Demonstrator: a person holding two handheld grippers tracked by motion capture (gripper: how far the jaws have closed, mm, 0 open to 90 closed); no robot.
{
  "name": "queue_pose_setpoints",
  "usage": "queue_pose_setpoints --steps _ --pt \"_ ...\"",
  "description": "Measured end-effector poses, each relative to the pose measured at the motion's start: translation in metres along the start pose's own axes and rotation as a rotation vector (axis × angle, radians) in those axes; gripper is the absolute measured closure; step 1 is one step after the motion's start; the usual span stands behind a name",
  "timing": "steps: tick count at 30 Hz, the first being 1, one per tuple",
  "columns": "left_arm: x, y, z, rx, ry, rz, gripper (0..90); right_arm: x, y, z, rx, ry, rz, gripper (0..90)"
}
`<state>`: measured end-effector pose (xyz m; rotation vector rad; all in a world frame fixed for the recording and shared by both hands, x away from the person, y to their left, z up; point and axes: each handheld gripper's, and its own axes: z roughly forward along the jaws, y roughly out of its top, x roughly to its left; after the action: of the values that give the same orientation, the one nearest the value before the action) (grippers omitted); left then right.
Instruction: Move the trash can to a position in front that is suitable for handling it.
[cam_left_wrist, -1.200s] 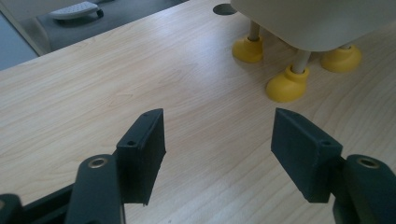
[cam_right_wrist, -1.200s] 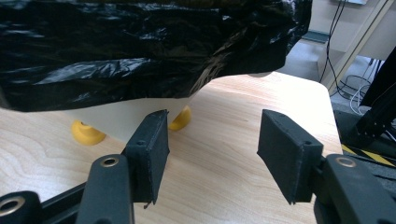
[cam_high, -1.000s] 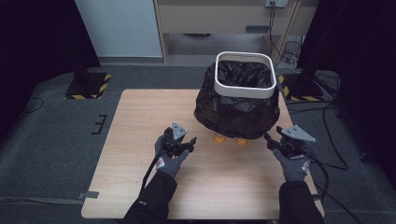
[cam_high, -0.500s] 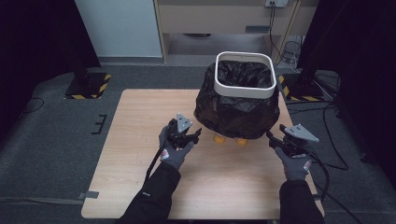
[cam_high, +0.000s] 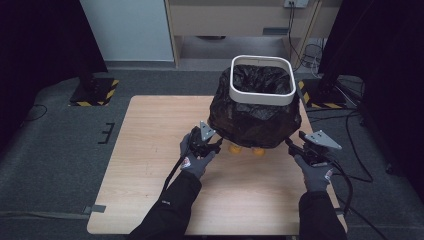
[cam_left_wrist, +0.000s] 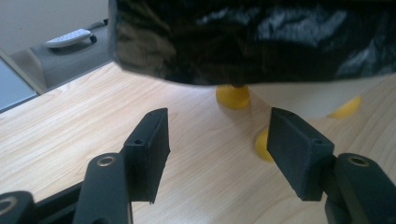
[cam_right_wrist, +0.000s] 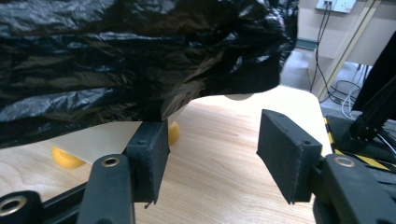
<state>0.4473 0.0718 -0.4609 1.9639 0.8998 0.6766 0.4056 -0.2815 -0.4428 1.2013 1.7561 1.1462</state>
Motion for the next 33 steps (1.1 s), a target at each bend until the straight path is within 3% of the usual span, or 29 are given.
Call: queue_pose_setpoints --steps 8,18,20,33 --pt "0.008 0.024 -0.013 -0.109 0.012 -0.004 40.3 0.002 0.008 -0.001 -0.047 0.014 0.002 45.4" --pt "0.012 0.049 -0.031 -0.193 0.025 0.025 40.7 0.002 0.026 -0.006 -0.094 0.025 -0.008 47.3" --pt "0.01 0.049 -0.033 -0.188 0.027 0.007 41.0 0.001 0.03 -0.005 -0.096 0.024 -0.011 47.5" --pt "0.01 0.053 -0.018 -0.136 0.045 0.027 42.5 -0.004 0.033 0.005 -0.06 0.009 -0.021 52.3"
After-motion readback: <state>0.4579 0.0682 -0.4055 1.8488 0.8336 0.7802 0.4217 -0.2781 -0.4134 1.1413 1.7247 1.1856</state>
